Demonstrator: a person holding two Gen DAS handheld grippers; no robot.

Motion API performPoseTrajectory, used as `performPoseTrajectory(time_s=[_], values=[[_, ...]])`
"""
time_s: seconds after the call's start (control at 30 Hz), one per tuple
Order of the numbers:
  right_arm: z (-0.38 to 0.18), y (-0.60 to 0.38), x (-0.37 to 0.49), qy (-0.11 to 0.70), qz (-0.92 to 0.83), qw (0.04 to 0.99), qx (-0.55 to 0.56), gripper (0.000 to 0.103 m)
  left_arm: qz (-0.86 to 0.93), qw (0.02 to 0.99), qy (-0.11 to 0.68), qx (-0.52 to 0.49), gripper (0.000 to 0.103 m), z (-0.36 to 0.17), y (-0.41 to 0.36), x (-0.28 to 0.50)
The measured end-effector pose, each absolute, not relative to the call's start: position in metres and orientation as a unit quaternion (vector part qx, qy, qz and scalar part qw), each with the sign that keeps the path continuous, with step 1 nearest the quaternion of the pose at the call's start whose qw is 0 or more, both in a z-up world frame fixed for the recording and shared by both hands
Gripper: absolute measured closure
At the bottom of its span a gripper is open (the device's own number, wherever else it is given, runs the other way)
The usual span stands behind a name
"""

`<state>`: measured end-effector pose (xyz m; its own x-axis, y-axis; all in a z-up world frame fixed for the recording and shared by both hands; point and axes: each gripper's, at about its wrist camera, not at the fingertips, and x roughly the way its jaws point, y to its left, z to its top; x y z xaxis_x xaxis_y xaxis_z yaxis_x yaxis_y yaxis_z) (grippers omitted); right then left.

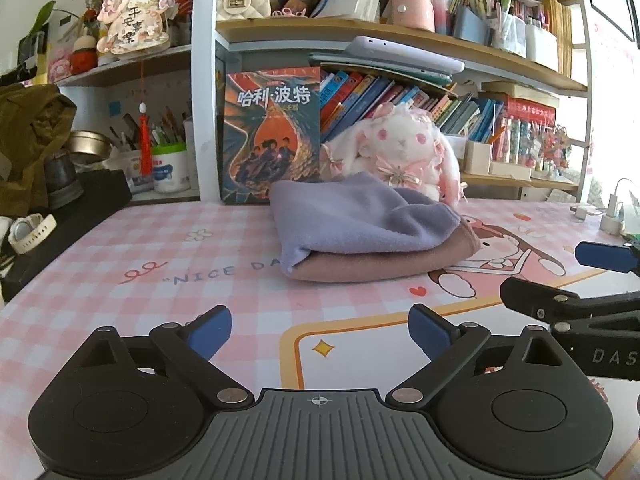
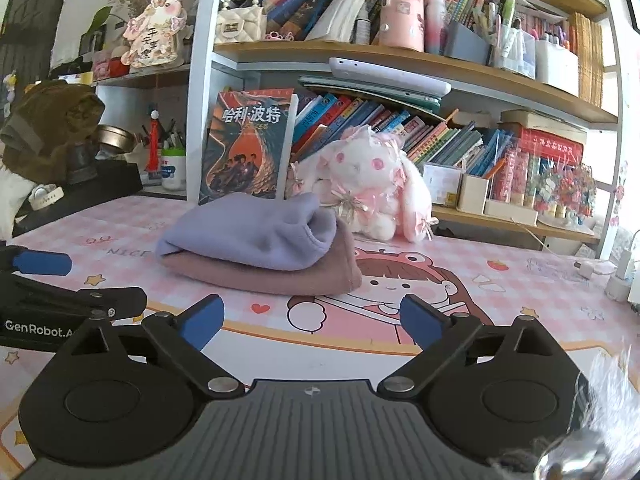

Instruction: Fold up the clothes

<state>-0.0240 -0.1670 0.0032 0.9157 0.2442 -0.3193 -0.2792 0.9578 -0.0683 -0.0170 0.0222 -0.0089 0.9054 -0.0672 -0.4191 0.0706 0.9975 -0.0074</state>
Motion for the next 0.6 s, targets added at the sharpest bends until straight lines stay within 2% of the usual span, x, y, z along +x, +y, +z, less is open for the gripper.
performPoseTrajectory(time_s=[0.6], values=[[0.0026, -0.1636, -0.0234, 0.16, 0.139, 0.975, -0.064, 0.007, -0.022, 0.977, 0.212, 0.004, 0.002, -0.0083, 0.0223, -0.0178]])
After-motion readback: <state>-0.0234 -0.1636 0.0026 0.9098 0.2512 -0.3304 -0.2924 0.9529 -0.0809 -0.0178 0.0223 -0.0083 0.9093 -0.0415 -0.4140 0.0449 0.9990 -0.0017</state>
